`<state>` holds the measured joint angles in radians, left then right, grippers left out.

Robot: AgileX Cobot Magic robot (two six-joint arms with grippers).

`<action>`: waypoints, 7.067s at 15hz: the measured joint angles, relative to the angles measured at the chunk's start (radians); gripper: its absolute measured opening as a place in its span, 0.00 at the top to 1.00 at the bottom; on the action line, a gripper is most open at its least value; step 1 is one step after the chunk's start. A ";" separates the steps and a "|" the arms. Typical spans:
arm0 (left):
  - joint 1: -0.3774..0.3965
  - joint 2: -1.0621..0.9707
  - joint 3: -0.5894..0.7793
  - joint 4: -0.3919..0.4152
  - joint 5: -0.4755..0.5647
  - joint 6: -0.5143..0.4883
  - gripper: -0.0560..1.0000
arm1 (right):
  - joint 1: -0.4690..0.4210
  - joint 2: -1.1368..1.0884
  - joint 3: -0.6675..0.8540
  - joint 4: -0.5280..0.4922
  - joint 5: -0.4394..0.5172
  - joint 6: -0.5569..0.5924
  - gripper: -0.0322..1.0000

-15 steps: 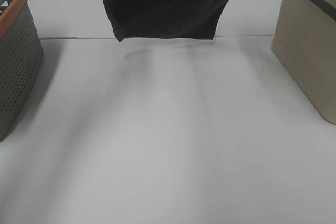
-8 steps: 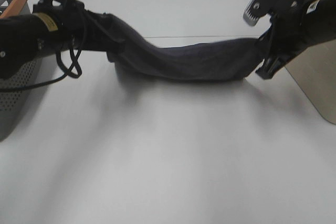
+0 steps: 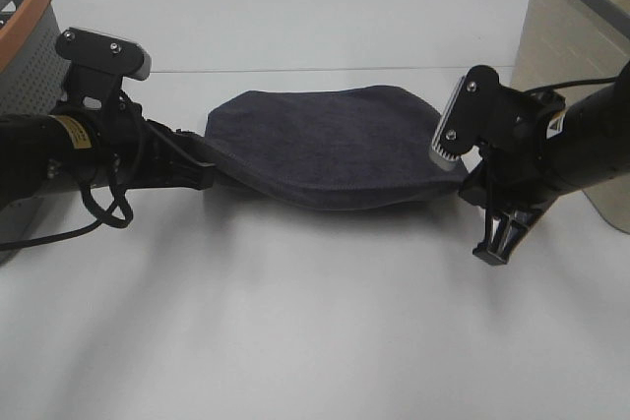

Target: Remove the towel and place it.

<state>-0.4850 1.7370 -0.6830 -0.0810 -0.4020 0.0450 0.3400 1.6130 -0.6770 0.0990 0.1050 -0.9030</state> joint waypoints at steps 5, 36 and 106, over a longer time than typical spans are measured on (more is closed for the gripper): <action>0.000 0.000 0.000 0.061 0.093 0.001 0.78 | 0.000 0.113 0.018 0.027 0.001 0.000 0.93; 0.523 -0.115 -0.946 -0.184 1.359 0.213 0.23 | -0.002 0.182 -1.191 -0.397 0.900 0.889 0.25; 0.465 -1.742 0.175 -0.009 1.454 -0.015 0.23 | -0.285 -1.617 0.174 -0.076 0.945 0.814 0.25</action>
<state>-0.0200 -0.0050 -0.5080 -0.0900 1.0520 0.0300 0.0550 -0.0040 -0.5030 0.0230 1.0500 -0.0890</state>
